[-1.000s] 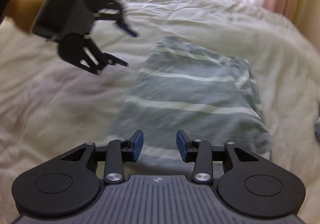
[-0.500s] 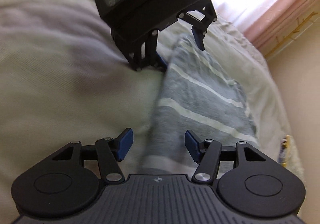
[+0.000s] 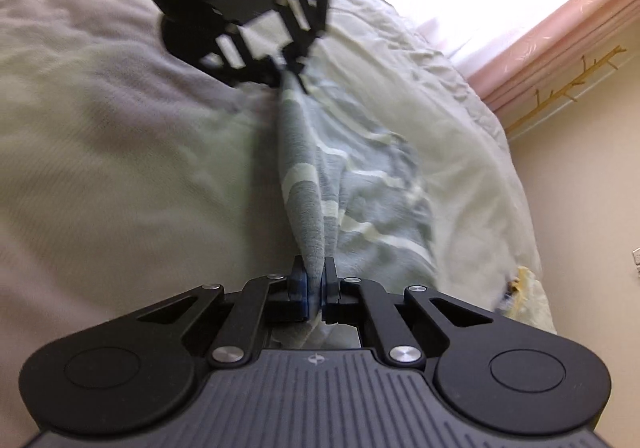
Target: Fold clothes
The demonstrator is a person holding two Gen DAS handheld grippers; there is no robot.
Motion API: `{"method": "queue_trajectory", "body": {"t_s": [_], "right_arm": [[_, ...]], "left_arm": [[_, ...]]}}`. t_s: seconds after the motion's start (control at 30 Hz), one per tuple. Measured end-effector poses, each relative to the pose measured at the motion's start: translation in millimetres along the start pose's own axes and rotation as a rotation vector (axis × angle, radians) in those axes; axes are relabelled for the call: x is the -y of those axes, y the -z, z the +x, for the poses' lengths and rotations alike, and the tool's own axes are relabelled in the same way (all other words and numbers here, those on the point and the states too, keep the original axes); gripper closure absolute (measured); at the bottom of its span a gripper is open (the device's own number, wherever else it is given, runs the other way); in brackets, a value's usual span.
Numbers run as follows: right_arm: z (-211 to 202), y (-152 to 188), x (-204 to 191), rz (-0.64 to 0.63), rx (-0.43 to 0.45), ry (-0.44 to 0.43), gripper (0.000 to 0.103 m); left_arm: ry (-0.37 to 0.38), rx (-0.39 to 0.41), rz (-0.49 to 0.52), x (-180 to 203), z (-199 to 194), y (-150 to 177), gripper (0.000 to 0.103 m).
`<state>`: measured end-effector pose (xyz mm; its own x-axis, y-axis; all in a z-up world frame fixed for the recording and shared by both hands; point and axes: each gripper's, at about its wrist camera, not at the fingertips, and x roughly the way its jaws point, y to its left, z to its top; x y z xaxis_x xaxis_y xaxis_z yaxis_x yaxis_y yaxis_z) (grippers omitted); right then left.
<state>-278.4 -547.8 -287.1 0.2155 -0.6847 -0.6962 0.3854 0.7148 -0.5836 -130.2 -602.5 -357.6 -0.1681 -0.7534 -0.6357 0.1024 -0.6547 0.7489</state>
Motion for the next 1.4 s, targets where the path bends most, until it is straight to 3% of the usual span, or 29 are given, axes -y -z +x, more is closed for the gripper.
{"method": "queue_trajectory", "body": {"t_s": [0.23,0.4,0.43,0.53,0.57,0.7,0.9,0.97,1.1,1.2,1.23,1.4], "right_arm": [[-56.0,49.8,13.2,-0.015,-0.026,-0.034,0.101],[-53.9,68.6,-22.0,-0.028,-0.079,-0.045,0.103],[-50.4,70.2,-30.4,-0.033,-0.083,-0.041,0.094],[-44.7,72.5,-51.6,-0.049,-0.046,0.003,0.04],[-44.4,73.0,-57.8,-0.052,-0.026,0.016,0.038],[-32.5,65.4,-70.2,-0.029,-0.002,0.016,0.039],[-2.4,47.7,-75.1,-0.01,0.019,0.069,0.041],[10.1,45.2,-74.7,-0.028,0.012,0.1,0.05],[31.3,52.2,-57.8,-0.052,-0.054,0.204,0.058],[39.4,56.9,-49.3,-0.069,-0.085,0.199,0.085],[39.6,57.0,-48.5,-0.083,-0.083,0.191,0.099],[30.9,53.9,-32.3,-0.077,-0.067,0.137,0.101]], "left_arm": [[0.037,0.001,-0.07,41.0,-67.6,-42.1,0.098],[-0.014,-0.082,-0.102,71.0,-64.7,-56.5,0.093],[-0.031,-0.087,-0.092,75.9,-63.0,-56.6,0.087],[-0.076,-0.083,-0.027,87.9,-56.2,-54.5,0.062],[-0.093,-0.08,-0.003,91.2,-53.6,-53.3,0.059],[-0.142,-0.071,0.073,95.0,-38.1,-50.9,0.059],[-0.158,-0.065,0.081,70.1,0.2,-51.8,0.063],[-0.144,-0.065,0.075,60.7,5.7,-49.0,0.068],[-0.11,-0.062,0.064,47.7,12.8,-43.4,0.079],[-0.081,-0.065,0.059,45.9,13.0,-42.5,0.091],[-0.071,-0.068,0.056,45.0,12.5,-42.6,0.092],[-0.05,-0.069,0.013,32.1,-5.6,-44.9,0.096]]}}
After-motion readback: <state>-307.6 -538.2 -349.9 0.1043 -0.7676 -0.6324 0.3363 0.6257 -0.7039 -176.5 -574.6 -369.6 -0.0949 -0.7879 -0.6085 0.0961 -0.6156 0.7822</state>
